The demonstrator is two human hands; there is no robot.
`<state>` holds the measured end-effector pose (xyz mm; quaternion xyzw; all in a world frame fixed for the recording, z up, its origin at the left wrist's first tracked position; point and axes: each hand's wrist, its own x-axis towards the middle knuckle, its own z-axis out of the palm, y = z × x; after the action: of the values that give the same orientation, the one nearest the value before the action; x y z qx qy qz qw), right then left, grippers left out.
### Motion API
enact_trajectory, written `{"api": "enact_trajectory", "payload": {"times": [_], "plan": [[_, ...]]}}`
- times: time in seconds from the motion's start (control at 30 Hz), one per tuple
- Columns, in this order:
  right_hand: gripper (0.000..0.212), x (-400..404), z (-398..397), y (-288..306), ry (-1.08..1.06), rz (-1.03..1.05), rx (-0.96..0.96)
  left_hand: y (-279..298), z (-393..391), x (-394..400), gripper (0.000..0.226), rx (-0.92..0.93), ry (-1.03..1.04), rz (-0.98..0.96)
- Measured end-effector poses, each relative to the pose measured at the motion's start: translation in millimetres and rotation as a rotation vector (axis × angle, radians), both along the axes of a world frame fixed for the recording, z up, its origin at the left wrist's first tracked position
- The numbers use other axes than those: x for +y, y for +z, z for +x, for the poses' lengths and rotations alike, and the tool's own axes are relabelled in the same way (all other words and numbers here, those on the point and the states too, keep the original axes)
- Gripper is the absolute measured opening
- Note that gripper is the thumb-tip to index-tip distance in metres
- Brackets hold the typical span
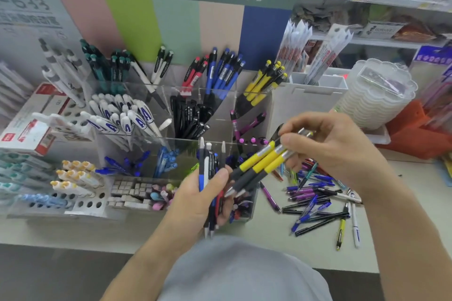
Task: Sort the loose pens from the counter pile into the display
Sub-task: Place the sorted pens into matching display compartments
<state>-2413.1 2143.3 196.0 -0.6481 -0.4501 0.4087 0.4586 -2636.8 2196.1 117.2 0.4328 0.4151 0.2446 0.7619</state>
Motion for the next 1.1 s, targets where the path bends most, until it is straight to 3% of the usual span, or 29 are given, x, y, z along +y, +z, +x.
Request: {"api": "enact_trajectory", "payload": {"times": [0.1, 0.27, 0.47, 0.63, 0.83, 0.97, 1.1], "plan": [[0.006, 16, 1, 9, -0.049, 0.1, -0.092, 20, 14, 11, 0.046, -0.069, 0.086, 0.114], [0.011, 36, -1, 16, -0.084, 0.233, -0.059, 36, 31, 30, 0.036, -0.116, 0.201, 0.236], [0.009, 40, 17, 30, -0.178, 0.357, 0.009, 48, 36, 39, 0.03, -0.205, 0.183, 0.204], [0.013, 52, 36, 49, -0.392, 0.473, -0.329, 46, 30, 39, 0.033, -0.2, 0.125, 0.135], [0.016, 87, 15, 48, -0.366, 0.357, -0.845, 47, 30, 33, 0.021, -0.203, 0.094, 0.123], [0.015, 104, 0, 23, -0.251, 0.355, -0.948, 45, 27, 32, 0.033, -0.177, 0.068, 0.09], [0.029, 96, -9, -17, -0.392, 0.494, -0.983, 46, 25, 33, 0.033, -0.197, 0.086, 0.045]]}}
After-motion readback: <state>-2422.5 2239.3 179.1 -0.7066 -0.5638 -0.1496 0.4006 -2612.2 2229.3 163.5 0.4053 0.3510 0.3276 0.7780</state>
